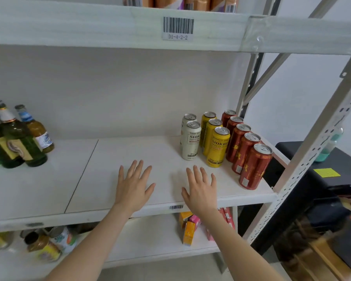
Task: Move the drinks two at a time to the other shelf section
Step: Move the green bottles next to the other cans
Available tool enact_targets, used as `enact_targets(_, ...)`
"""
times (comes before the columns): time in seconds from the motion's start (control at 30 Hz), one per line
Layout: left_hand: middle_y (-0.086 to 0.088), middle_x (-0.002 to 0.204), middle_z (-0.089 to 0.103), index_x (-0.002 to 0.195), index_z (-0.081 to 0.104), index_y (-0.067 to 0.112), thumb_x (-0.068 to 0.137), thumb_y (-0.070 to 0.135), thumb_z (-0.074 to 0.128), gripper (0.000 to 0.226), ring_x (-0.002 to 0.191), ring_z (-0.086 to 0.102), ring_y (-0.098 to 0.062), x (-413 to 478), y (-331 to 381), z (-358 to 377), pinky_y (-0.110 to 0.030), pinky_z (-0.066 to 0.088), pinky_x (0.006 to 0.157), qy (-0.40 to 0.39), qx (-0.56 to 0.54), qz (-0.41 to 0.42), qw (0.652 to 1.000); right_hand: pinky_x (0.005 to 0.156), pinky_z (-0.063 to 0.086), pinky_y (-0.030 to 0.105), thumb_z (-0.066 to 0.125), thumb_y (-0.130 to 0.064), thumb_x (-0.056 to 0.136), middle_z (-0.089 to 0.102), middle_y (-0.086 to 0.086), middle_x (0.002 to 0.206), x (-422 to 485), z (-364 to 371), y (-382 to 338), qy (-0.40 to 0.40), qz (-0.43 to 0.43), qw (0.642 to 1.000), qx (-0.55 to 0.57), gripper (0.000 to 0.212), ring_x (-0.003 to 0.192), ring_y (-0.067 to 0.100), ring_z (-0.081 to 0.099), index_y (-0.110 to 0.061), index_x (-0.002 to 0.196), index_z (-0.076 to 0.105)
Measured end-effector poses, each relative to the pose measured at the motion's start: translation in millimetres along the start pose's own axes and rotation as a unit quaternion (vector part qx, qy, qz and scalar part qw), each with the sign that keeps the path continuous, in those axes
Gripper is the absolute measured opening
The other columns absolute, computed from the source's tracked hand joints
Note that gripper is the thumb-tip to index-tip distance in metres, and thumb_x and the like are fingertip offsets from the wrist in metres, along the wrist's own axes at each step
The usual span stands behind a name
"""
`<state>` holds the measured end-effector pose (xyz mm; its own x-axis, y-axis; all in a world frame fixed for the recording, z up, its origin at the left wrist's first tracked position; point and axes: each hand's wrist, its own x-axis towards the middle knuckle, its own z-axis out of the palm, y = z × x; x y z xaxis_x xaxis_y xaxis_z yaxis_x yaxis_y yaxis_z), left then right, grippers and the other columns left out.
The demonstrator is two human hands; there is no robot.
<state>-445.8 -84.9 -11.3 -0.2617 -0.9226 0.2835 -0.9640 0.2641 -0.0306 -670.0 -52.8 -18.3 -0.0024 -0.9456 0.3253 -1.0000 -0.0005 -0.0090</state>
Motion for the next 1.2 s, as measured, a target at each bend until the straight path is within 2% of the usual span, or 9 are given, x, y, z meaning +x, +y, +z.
enact_targets(0.2, -0.013, 0.15, 0.045, 0.14, 0.052, 0.021, 0.092, 0.055, 0.026, 0.065, 0.142, 0.037, -0.033, -48.1, -12.3, -21.4, -0.062, 0.024, 0.112, 0.018, 0.03, 0.007, 0.999, 0.114, 0.02, 0.058, 0.048, -0.047, 0.093, 0.032, 0.01, 0.156, -37.1, -19.0, -28.1, -0.024, -0.021, 0.999, 0.006, 0.065, 0.144, 0.032, 0.028, -0.017, 0.149, 0.032)
enact_targets(0.33, -0.01, 0.159, 0.031, 0.149, 0.039, 0.024, 0.095, 0.056, 0.027, 0.064, 0.149, 0.022, -0.03, -78.7, -29.5, -33.0, -0.059, 0.012, 0.118, 0.016, 0.035, 0.0, 0.999, 0.111, 0.025, 0.06, 0.054, -0.047, 0.09, 0.039, 0.011, 0.153, -54.2, -31.1, -51.4, -0.03, -0.024, 0.999, 0.014, 0.066, 0.141, 0.033, 0.034, -0.017, 0.146, 0.038)
enact_targets(0.43, -0.009, 0.161, 0.025, 0.152, 0.033, 0.025, 0.094, 0.058, 0.022, 0.068, 0.15, 0.017, -0.029, -99.2, -52.1, -41.2, -0.058, 0.008, 0.119, 0.003, 0.036, -0.017, 0.999, 0.115, 0.014, 0.058, 0.043, -0.049, 0.096, 0.025, 0.01, 0.159, -59.4, -39.2, -71.7, -0.025, -0.041, 0.999, 0.012, 0.067, 0.147, 0.031, 0.021, -0.019, 0.152, 0.024)
enact_targets(0.53, -0.008, 0.162, 0.022, 0.153, 0.03, 0.026, 0.095, 0.059, 0.021, 0.068, 0.151, 0.014, -0.029, -117.9, -82.0, -46.8, -0.057, 0.007, 0.119, -0.01, 0.043, -0.031, 0.999, 0.117, 0.005, 0.056, 0.032, -0.051, 0.099, 0.01, 0.008, 0.163, -60.5, -49.5, -101.4, -0.034, -0.057, 0.998, 0.024, 0.067, 0.15, 0.029, 0.008, -0.02, 0.155, 0.009)
enact_targets(0.7, -0.01, 0.16, 0.028, 0.151, 0.035, 0.026, 0.097, 0.057, 0.031, 0.063, 0.15, 0.019, -0.03, -146.3, -142.0, -54.4, -0.059, 0.013, 0.118, -0.015, 0.045, -0.049, 0.998, 0.117, 0.0, 0.055, 0.027, -0.052, 0.099, 0.003, 0.006, 0.164, -66.1, -61.7, -174.3, -0.041, -0.074, 0.996, 0.015, 0.068, 0.15, 0.028, 0.002, -0.022, 0.155, 0.002)
enact_targets(0.83, -0.009, 0.162, 0.022, 0.153, 0.029, 0.027, 0.098, 0.057, 0.034, 0.063, 0.151, 0.014, -0.03, -171.2, -200.9, -65.0, -0.058, 0.008, 0.119, -0.018, 0.047, -0.04, 0.998, 0.117, 0.003, 0.057, 0.032, -0.054, 0.098, 0.007, 0.007, 0.163, -72.3, -56.4, -239.1, -0.031, -0.067, 0.997, 0.005, 0.07, 0.15, 0.03, 0.007, -0.022, 0.155, 0.007)
enact_targets(0.97, -0.008, 0.165, 0.011, 0.156, 0.018, 0.028, 0.099, 0.058, 0.027, 0.065, 0.152, 0.004, -0.028, -195.7, -268.9, -75.0, -0.056, 0.001, 0.119, -0.031, 0.057, -0.038, 0.997, 0.109, 0.028, 0.062, 0.061, -0.051, 0.085, 0.043, 0.011, 0.15, -76.6, -50.4, -307.3, -0.021, -0.045, 0.999, 0.007, 0.071, 0.139, 0.033, 0.039, -0.017, 0.145, 0.043)
enact_targets(1.03, -0.008, 0.165, 0.012, 0.156, 0.019, 0.027, 0.099, 0.058, 0.026, 0.065, 0.152, 0.005, -0.028, -207.2, -298.8, -77.5, -0.057, 0.002, 0.12, -0.031, 0.06, -0.041, 0.997, 0.105, 0.034, 0.063, 0.07, -0.05, 0.077, 0.051, 0.012, 0.143, -76.8, -45.9, -336.4, -0.001, -0.041, 0.999, 0.005, 0.073, 0.133, 0.034, 0.047, -0.015, 0.139, 0.051)
enact_targets(1.2, -0.009, 0.162, 0.021, 0.153, 0.03, 0.026, 0.092, 0.059, 0.014, 0.071, 0.151, 0.015, -0.029, -225.2, -359.9, -77.3, -0.059, 0.007, 0.119, -0.051, 0.068, -0.058, 0.995, 0.107, 0.029, 0.062, 0.067, -0.052, 0.079, 0.048, 0.011, 0.146, -73.0, -41.5, -407.3, -0.005, -0.052, 0.999, 0.001, 0.075, 0.136, 0.033, 0.044, -0.016, 0.142, 0.048)
